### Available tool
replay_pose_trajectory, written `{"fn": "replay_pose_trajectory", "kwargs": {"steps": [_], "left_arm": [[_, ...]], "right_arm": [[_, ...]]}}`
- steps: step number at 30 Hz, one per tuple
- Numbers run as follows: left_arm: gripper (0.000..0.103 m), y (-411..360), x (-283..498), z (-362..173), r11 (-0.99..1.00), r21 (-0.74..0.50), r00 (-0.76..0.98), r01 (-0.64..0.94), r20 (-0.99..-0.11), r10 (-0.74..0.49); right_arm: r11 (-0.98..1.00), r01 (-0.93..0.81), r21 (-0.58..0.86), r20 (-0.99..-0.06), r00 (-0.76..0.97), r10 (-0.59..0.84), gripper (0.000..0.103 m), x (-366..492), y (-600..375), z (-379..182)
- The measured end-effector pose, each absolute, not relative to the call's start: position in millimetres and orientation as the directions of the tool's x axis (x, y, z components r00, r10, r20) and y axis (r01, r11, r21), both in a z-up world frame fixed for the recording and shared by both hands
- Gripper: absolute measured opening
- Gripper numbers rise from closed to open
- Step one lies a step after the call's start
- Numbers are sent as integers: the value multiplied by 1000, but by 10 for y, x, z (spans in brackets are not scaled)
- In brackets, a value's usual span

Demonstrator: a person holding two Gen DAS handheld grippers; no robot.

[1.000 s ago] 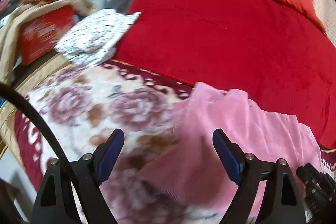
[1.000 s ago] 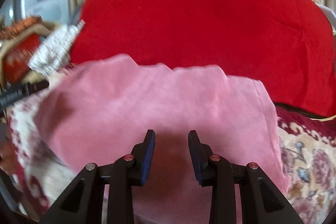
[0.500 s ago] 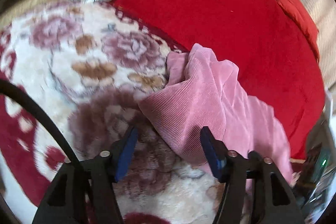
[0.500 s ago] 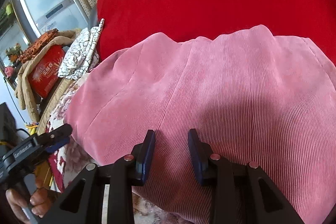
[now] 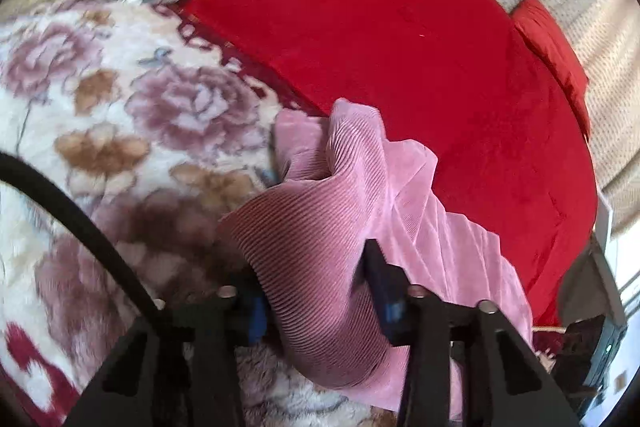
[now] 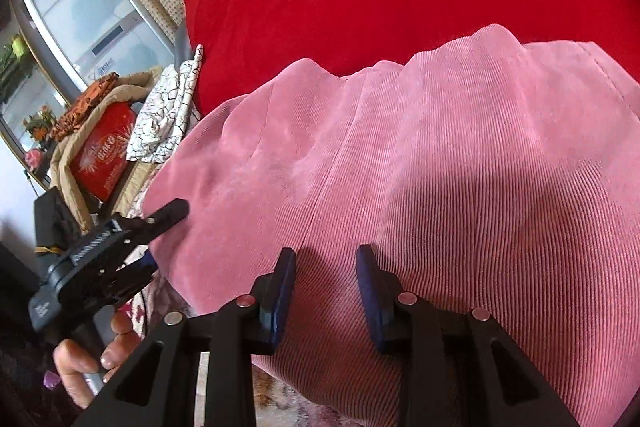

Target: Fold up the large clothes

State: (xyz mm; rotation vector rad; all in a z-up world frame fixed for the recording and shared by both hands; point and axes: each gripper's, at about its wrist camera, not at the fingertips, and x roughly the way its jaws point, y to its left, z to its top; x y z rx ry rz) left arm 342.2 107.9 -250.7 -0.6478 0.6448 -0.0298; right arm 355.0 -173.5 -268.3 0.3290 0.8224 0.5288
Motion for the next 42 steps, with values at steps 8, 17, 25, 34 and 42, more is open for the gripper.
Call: {"fn": "replay_pose_trajectory", "kwargs": {"steps": [8, 17, 25, 34, 42], "left_arm": [[29, 549, 3251, -2046, 934, -357, 874, 34, -442, -201], [26, -459, 3036, -2160, 939, -4, 816, 344, -494, -301], [26, -558, 3021, -2223, 926, 44, 803, 375, -515, -301], [25, -678, 2989, -2147, 919, 76, 807, 388, -510, -298], [21, -971, 3003, -1787, 877, -32, 787, 480, -425, -446]], "right_arm": [[739, -312, 597, -557, 502, 661, 35, 3615, -1901, -2710], [479, -266, 836, -295, 518, 803, 71, 3708, -2588, -2529], [588, -280, 759, -390, 529, 754, 84, 3963, -2465, -2281], [807, -332, 488, -655, 472, 590, 36, 4560, -1790, -2158], [862, -313, 398, -593, 629, 503, 10, 4413, -2379, -1691]]}}
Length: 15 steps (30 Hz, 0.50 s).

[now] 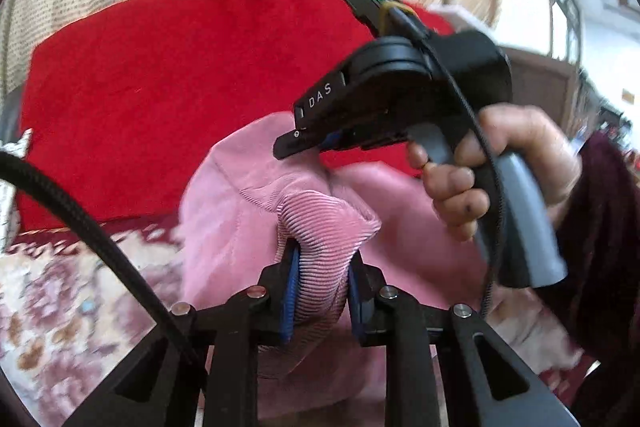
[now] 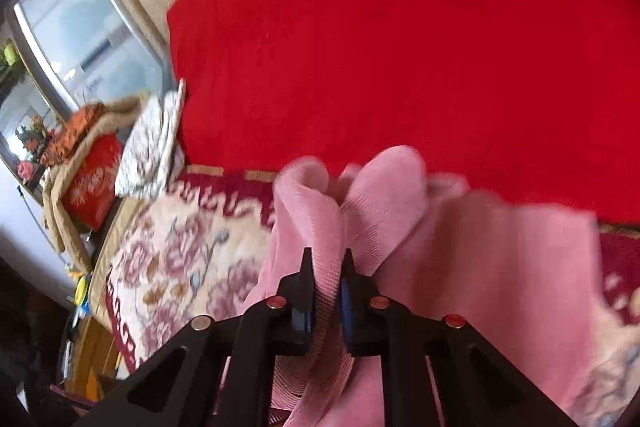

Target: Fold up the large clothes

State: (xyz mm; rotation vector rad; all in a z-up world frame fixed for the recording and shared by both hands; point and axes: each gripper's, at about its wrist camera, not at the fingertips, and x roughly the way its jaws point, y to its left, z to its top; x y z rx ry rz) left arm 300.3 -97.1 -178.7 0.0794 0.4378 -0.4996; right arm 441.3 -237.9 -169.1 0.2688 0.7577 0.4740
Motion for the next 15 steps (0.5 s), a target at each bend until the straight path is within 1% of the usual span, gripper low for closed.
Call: {"fn": "replay_pose_trajectory", "kwargs": {"steps": [2, 3, 4, 5, 6, 7, 8, 10, 12, 14, 15], "left_arm": [[21, -1156, 3008, -1730, 855, -54, 772, 515, -405, -491], [19, -1298, 3015, -1715, 833, -77, 749, 548, -397, -530], [14, -1430, 3026, -1719, 806, -103, 719, 583, -395, -572], [13, -1534, 3031, -1731, 786, -120, 697, 606, -395, -598], [13, -1675, 3033, -1761, 771, -119, 680, 625, -403, -613], [9, -1855, 3044, -1834, 765, -91, 670, 638, -425, -609], [4, -1956, 3069, -1902, 752, -91, 647, 653, -451, -615], [4, -2078, 3106, -2008, 737, -107, 605, 668, -498, -621], [4, -2063, 3109, -2017, 723, -113, 584, 681, -512, -630], [4, -1956, 3036, -1943, 681, -142, 538, 718, -506, -674], [6, -1878, 2980, -1877, 665, -134, 533, 735, -492, -688]], "right_arm": [[869, -296, 396, -567, 665, 485, 9, 4392, -2626, -1521], [874, -288, 392, -562, 678, 475, 9, 4360, -2698, -1469], [877, -279, 392, -551, 692, 466, 6, 4348, -2823, -1417], [878, -267, 397, -545, 701, 460, 6, 4333, -2984, -1407], [880, -253, 401, -545, 707, 451, 6, 4326, -3104, -1416], [875, -239, 421, -552, 698, 456, 6, 4350, -3221, -1480], [867, -238, 437, -563, 679, 471, 6, 4369, -3301, -1552], [860, -226, 457, -601, 635, 486, 6, 4406, -3408, -1759], [833, -223, 506, -623, 574, 532, 9, 4432, -3479, -1940], [786, -227, 575, -595, 543, 592, 10, 4439, -3548, -2054], [753, -232, 616, -560, 544, 625, 10, 4433, -3594, -2077]]}}
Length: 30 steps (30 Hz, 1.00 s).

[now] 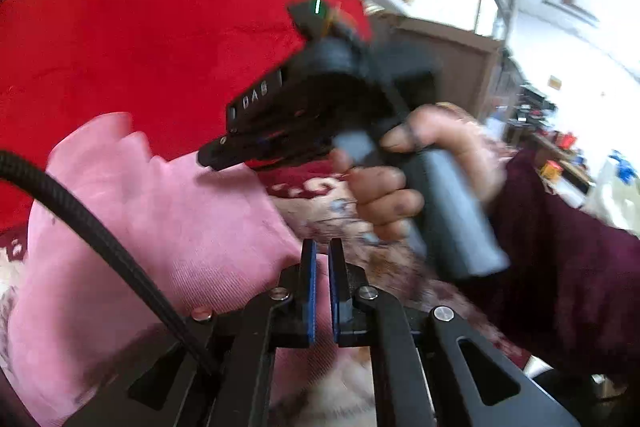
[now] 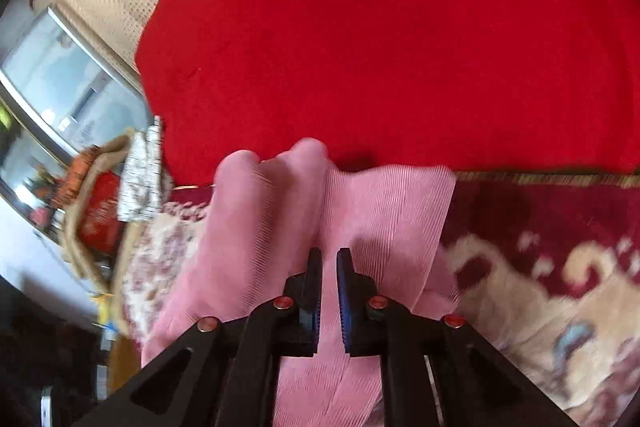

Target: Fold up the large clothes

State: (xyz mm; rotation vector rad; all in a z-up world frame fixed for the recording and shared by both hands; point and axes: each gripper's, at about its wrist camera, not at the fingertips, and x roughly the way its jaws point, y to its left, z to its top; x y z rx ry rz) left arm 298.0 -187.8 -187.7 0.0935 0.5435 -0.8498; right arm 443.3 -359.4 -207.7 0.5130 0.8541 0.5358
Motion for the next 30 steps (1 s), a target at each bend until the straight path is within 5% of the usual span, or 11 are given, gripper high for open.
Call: {"fn": "replay_pose_trajectory", "kwargs": {"steps": [2, 4, 6, 8, 9, 11, 14, 22, 26, 30], "left_arm": [[20, -1621, 2808, -1667, 643, -81, 557, 762, -426, -714], [53, -1234, 2697, -1461, 672, -67, 618, 737, -336, -711], [61, -785, 2729, -1337, 737, -111, 694, 666, -270, -668], [61, -311, 2843, -1328, 792, -219, 758, 570, -233, -610], [62, -56, 2906, -1347, 807, -297, 786, 511, -219, -578], [62, 468, 3022, -1433, 791, -463, 824, 400, -198, -532], [63, 710, 3074, -1557, 773, -528, 823, 352, -219, -524], [65, 107, 3391, -2062, 857, -393, 657, 334, -555, -511], [64, -105, 3377, -2159, 838, -366, 603, 405, -582, -546], [63, -177, 3387, -2203, 825, -357, 570, 439, -599, -562]], "right_arm": [[697, -234, 677, -490, 563, 665, 10, 4410, -3669, -2077], [686, -241, 686, -474, 567, 673, 15, 4388, -3648, -2037], [697, -262, 668, -482, 562, 673, 28, 4353, -3528, -1946], [695, -273, 665, -481, 556, 678, 75, 4323, -3447, -1880], [695, -280, 662, -473, 563, 678, 80, 4293, -3407, -1831], [699, -303, 648, -485, 543, 685, 80, 4303, -3210, -1751], [709, -308, 635, -531, 492, 690, 80, 4379, -2913, -1766], [623, -198, 756, -520, 396, 757, 80, 4723, -2494, -2161], [620, -250, 744, -514, 379, 770, 82, 4750, -2198, -2041], [757, -283, 589, -645, 399, 651, 83, 4758, -1798, -2039]]}}
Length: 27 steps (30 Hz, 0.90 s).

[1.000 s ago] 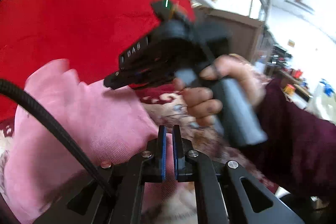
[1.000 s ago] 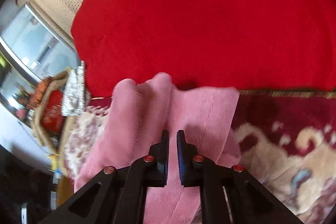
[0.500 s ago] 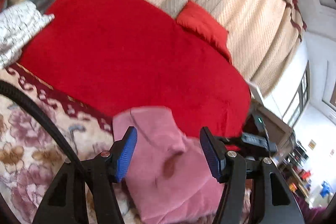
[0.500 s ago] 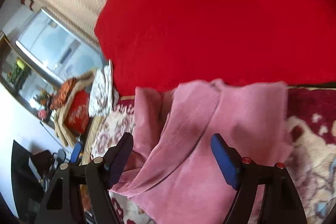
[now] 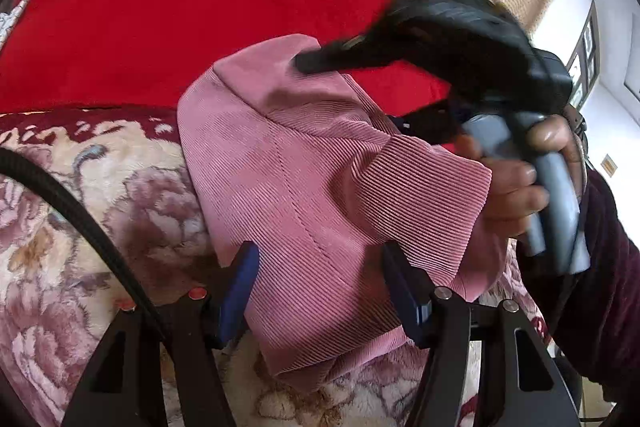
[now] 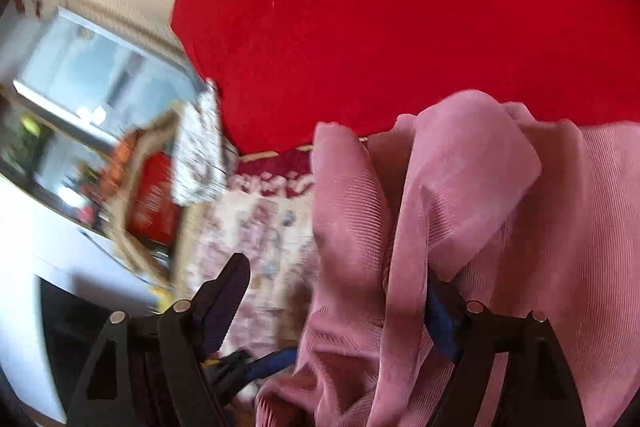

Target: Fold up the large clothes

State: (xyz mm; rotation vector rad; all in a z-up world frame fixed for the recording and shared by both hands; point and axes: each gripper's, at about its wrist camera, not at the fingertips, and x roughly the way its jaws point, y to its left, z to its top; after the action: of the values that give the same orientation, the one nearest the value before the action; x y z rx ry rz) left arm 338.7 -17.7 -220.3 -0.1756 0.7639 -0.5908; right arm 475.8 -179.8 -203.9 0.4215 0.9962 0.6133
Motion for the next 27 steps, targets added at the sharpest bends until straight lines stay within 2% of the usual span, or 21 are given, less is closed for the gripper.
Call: {"fn": "replay_pose_trajectory", "kwargs": {"steps": [1, 2, 3, 5, 8, 11, 14, 16, 19, 21, 24, 27], "left_arm": [[63, -152, 3375, -2219, 821, -365, 564, 439, -599, -568], [63, -151, 3376, -2233, 818, -374, 560, 437, -599, -573], [63, -138, 3400, -2219, 815, -378, 556, 439, -599, -577], [63, -192, 3397, -2206, 810, -372, 550, 453, -598, -582], [61, -359, 3308, -2077, 778, -370, 540, 507, -567, -622], [61, -617, 3179, -1851, 724, -370, 537, 581, -494, -684], [61, -965, 3057, -1674, 667, -359, 522, 652, -426, -739], [61, -1194, 3015, -1634, 646, -338, 508, 684, -415, -755], [61, -1434, 3036, -1711, 649, -315, 480, 693, -471, -740], [61, -1398, 3100, -1717, 657, -288, 478, 696, -497, -724], [63, -1035, 3080, -1607, 649, -318, 494, 692, -447, -746], [68, -585, 3090, -1551, 691, -381, 569, 615, -393, -723]], "right_arm": [[795, -281, 537, -687, 401, 606, 72, 4772, -1723, -2093], [832, -273, 484, -735, 390, 555, 38, 4791, -1664, -2170], [856, -266, 444, -766, 383, 517, 28, 4797, -1625, -2232], [862, -301, 408, -737, 449, 506, 21, 4663, -1616, -2124], [853, -364, 373, -666, 535, 520, 18, 4382, -1706, -1771], [863, -395, 315, -613, 610, 503, 18, 4122, -1887, -1415], [876, -365, 315, -551, 681, 482, 18, 3861, -2312, -1172], [889, -311, 337, -524, 722, 451, 18, 3737, -2623, -1148], [879, -226, 421, -551, 706, 445, 17, 3771, -3079, -1452], [850, -207, 484, -595, 634, 493, 17, 3954, -3220, -1876], [819, -166, 550, -626, 567, 535, 18, 4184, -3271, -2394], [752, -146, 642, -558, 584, 590, 22, 4198, -3381, -2566]]}}
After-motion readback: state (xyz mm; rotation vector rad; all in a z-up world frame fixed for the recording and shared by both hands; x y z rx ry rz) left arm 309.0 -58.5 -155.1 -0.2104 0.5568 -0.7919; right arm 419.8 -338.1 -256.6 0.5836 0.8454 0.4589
